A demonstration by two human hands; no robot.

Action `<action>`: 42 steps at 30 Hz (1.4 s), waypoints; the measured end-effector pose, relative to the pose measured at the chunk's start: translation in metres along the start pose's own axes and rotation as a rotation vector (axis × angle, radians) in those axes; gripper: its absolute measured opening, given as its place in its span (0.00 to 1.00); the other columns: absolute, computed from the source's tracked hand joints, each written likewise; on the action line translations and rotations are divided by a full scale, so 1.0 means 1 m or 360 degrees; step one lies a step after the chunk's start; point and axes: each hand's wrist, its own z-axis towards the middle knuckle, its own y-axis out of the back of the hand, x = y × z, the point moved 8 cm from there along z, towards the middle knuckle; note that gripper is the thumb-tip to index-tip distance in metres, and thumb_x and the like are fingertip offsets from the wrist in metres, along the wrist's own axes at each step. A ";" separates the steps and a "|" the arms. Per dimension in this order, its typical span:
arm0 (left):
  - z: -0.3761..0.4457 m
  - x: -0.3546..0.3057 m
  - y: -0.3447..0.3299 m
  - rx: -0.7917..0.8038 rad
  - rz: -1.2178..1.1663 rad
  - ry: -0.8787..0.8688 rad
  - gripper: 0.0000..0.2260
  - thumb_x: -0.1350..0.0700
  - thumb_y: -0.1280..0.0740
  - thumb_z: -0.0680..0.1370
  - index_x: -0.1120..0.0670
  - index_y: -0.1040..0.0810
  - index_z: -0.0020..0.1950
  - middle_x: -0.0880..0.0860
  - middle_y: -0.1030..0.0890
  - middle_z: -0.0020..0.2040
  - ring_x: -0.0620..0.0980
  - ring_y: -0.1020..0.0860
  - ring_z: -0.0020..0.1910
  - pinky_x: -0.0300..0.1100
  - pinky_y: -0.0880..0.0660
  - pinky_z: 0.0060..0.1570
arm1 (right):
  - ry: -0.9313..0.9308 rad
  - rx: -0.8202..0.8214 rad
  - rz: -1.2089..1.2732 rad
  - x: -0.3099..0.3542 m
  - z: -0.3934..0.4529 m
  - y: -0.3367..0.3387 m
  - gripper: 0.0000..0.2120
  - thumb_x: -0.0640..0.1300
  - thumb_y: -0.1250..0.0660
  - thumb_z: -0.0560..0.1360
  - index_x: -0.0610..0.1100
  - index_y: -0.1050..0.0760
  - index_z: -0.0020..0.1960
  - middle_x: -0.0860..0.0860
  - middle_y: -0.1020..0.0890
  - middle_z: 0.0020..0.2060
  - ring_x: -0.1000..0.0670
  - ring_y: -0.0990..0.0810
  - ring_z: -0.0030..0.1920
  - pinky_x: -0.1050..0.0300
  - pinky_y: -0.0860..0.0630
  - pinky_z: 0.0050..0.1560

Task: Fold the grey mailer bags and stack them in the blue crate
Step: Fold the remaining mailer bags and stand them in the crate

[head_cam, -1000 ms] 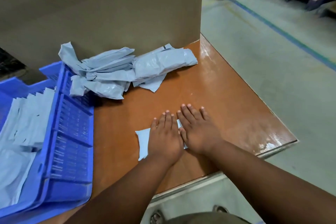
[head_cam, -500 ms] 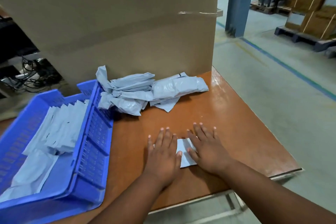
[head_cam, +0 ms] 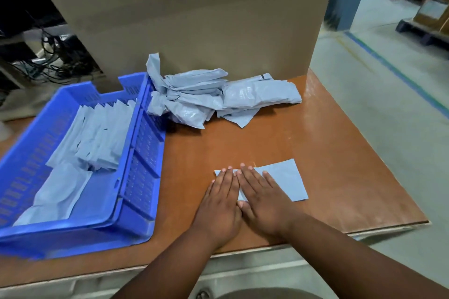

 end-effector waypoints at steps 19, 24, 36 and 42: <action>0.035 -0.066 0.006 0.0097 0.0244 -0.0212 0.32 0.35 0.47 0.84 0.45 0.45 0.87 0.57 0.45 0.87 0.62 0.49 0.85 0.72 0.51 0.78 | -0.0422 0.0041 -0.0183 -0.084 -0.048 0.023 0.35 0.73 0.54 0.82 0.62 0.48 0.85 0.45 0.51 0.86 0.38 0.52 0.85 0.28 0.65 0.78; 0.038 -0.070 -0.003 0.0100 0.0308 -0.0233 0.32 0.34 0.50 0.85 0.46 0.43 0.87 0.57 0.40 0.85 0.62 0.45 0.85 0.73 0.48 0.77 | -0.0449 0.0034 -0.0175 -0.093 -0.057 0.023 0.36 0.74 0.60 0.81 0.62 0.53 0.86 0.48 0.55 0.86 0.39 0.56 0.86 0.28 0.67 0.77; 0.021 -0.059 0.012 0.0048 0.0334 -0.0165 0.40 0.30 0.46 0.83 0.54 0.46 0.87 0.58 0.52 0.87 0.60 0.55 0.86 0.74 0.52 0.78 | -0.0447 0.0032 -0.0130 -0.088 -0.064 0.034 0.40 0.75 0.58 0.79 0.58 0.53 0.87 0.47 0.57 0.87 0.41 0.62 0.85 0.28 0.66 0.79; 0.014 -0.039 0.014 0.0150 0.0329 -0.0148 0.41 0.37 0.42 0.79 0.56 0.48 0.87 0.59 0.51 0.87 0.58 0.60 0.86 0.69 0.50 0.79 | 0.0065 -0.0134 -0.0121 -0.026 -0.026 0.037 0.40 0.64 0.47 0.82 0.44 0.50 0.87 0.43 0.51 0.86 0.42 0.56 0.86 0.32 0.57 0.82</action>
